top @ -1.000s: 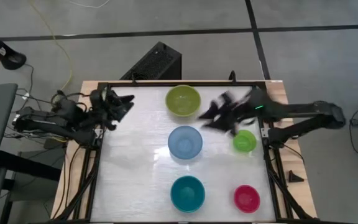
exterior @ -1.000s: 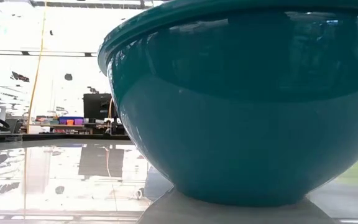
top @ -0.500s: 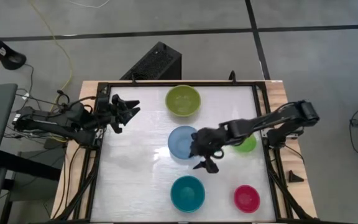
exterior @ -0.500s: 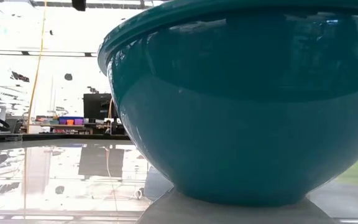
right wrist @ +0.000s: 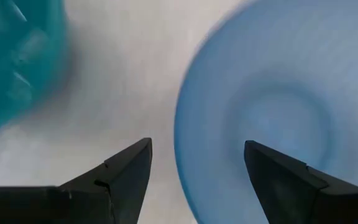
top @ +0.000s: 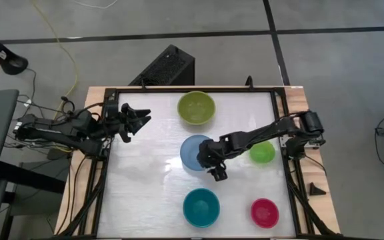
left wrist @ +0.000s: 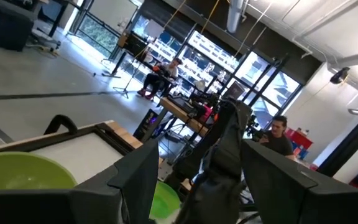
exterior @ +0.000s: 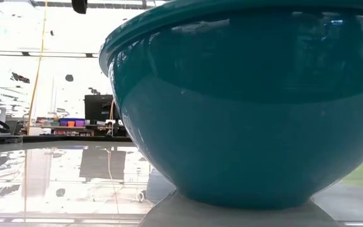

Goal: Nest bowls inside each other
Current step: Stack the light blue bowl on top of the dark green bowl

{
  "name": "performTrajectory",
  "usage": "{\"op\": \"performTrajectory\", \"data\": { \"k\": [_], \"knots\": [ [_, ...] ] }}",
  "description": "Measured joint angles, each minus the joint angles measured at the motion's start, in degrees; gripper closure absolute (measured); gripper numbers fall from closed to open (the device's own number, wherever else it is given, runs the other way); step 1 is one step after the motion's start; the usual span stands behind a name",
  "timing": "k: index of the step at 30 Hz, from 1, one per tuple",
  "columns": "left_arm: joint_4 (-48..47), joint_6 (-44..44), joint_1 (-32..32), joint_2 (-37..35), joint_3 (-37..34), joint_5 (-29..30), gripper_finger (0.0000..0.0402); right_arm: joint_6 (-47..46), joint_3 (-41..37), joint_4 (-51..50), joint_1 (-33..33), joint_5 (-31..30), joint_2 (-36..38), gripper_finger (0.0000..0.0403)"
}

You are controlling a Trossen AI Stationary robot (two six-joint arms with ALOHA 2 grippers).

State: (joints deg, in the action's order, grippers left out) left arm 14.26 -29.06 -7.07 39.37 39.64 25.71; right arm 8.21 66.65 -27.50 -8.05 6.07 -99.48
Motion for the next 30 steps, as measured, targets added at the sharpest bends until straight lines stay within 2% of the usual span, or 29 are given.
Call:
{"op": "performTrajectory", "data": {
  "k": [4,7,9,13,14,19,22,25,30],
  "knots": [
    [-0.35,0.0,0.02,0.0,0.0,0.06,0.0187,-1.76,-0.04,-0.5,0.62,-0.55,-2.63,0.0119],
    [-0.39,0.02,0.02,0.0,0.0,0.22,0.0187,-3.66,-0.02,-1.42,1.21,-1.0,-3.93,0.0149],
    [-0.41,0.31,0.02,0.0,0.0,0.26,0.0187,-4.71,-0.06,-1.98,1.72,-1.04,-4.52,0.0197],
    [-0.42,0.92,0.02,0.0,-0.02,0.67,0.0187,-5.42,0.15,-1.5,2.28,-0.68,-4.13,0.0346],
    [-0.45,0.93,0.02,-0.01,-0.02,1.08,0.0187,-5.35,0.38,-0.81,2.5,-0.84,-3.69,0.0368],
    [-0.85,0.94,0.04,0.0,-0.04,1.81,0.0187,-7.89,1.43,-0.18,3.11,1.34,-0.87,0.037],
    [-0.87,0.96,0.04,-0.01,-0.04,1.81,0.0187,-10.19,2.19,3.13,4.07,4.98,2.85,0.037],
    [-0.85,0.96,0.04,-0.02,-0.04,1.75,0.0187,-11.73,2.36,9.61,5.49,8.54,7.4,0.037],
    [-0.86,1.57,0.04,0.0,-0.04,1.81,0.0187,-15.65,2.41,21.49,8.57,9.86,13.87,0.037]
  ]
}}
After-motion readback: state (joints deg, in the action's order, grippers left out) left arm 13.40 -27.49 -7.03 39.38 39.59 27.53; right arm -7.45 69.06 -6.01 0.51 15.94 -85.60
